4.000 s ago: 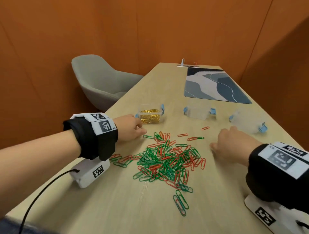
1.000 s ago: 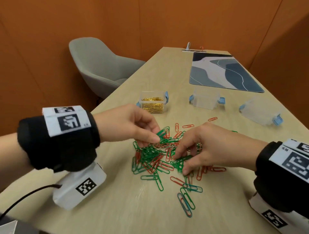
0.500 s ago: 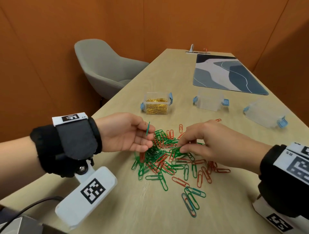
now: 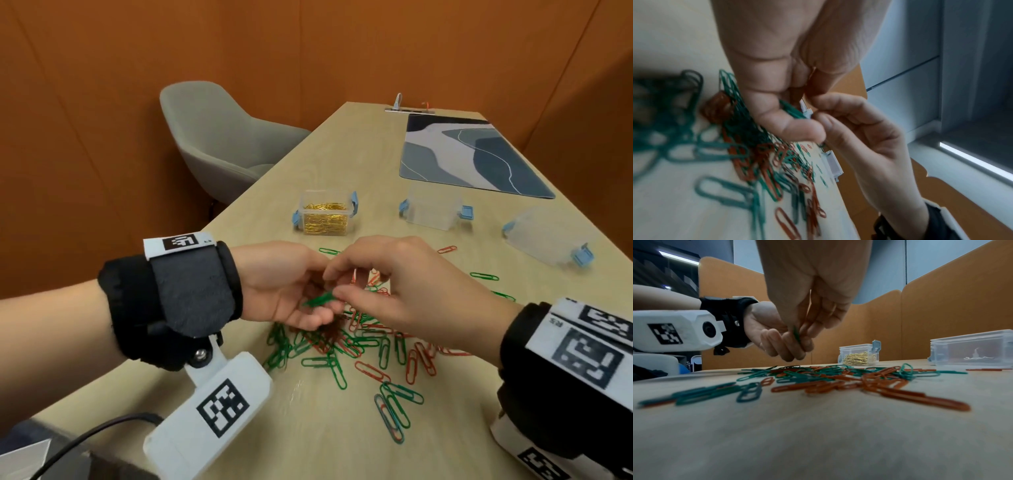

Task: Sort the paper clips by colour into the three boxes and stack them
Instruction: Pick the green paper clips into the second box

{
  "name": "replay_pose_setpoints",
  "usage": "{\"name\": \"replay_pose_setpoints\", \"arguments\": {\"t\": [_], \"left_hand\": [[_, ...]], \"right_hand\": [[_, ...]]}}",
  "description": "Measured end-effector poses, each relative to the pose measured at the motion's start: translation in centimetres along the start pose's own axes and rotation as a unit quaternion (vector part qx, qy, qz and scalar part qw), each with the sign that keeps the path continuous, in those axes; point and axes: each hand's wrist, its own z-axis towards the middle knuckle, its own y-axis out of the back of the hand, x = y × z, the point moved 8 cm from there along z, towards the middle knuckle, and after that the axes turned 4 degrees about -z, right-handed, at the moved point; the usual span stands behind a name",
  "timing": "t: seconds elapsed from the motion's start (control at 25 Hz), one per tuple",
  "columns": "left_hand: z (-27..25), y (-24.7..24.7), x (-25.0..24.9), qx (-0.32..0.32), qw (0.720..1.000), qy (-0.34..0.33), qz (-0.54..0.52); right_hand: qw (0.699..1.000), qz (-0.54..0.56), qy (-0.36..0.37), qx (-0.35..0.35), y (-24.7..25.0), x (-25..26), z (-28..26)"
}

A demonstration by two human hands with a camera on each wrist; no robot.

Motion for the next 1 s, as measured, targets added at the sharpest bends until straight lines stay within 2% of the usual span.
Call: {"name": "replay_pose_setpoints", "arguments": {"t": [0.08, 0.2, 0.28, 0.4, 0.44, 0.48, 0.56, 0.6, 0.64, 0.88, 0.96, 1.0], "left_hand": [[-0.4, 1.7, 0.1, -0.038, 0.999, 0.003, 0.034], [-1.4, 3.7, 0.2, -0.056, 0.996, -0.001, 0.065], [-2.1, 4.5, 0.2, -0.064, 0.995, -0.009, 0.072], [-3.1, 5.4, 0.3, -0.098, 0.984, -0.027, 0.146], [-3.6, 5.4, 0.2, -0.112, 0.968, -0.034, 0.220], [-4.1, 5.3, 0.3, -0.125, 0.940, -0.036, 0.316], [-4.7, 4.4, 0.3, -0.144, 0.860, -0.041, 0.488], [-4.7, 3.7, 0.5, -0.144, 0.828, -0.043, 0.540], [-4.6, 3.1, 0.7, -0.140, 0.812, -0.043, 0.565], [-3.7, 2.4, 1.6, -0.098, 0.780, -0.040, 0.617], [-3.7, 2.5, 2.0, -0.086, 0.778, -0.053, 0.620], [-3.7, 2.8, 1.9, -0.091, 0.789, -0.059, 0.604]], "right_hand": [[1.000, -0.013, -0.013, -0.007, 0.1, -0.4, 0.0], [0.993, -0.058, -0.051, 0.084, -1.5, -1.1, 0.0], [0.985, -0.078, -0.050, 0.143, -2.6, -1.0, 0.0], [0.981, -0.088, -0.032, 0.171, -3.4, -0.2, 0.5], [0.980, -0.091, -0.026, 0.177, -3.6, 0.0, 0.7], [0.978, -0.095, -0.024, 0.183, -3.8, 0.1, 0.9], [0.975, -0.103, -0.034, 0.194, -4.2, 0.0, 1.2], [0.975, -0.102, -0.044, 0.194, -4.2, -0.3, 1.3], [0.975, -0.097, -0.055, 0.191, -4.2, -0.5, 1.4], [0.974, -0.075, -0.090, 0.195, -4.4, -1.1, 1.1], [0.974, -0.083, -0.085, 0.195, -4.4, -1.2, 1.0], [0.974, -0.084, -0.084, 0.191, -4.3, -1.2, 1.1]]}}
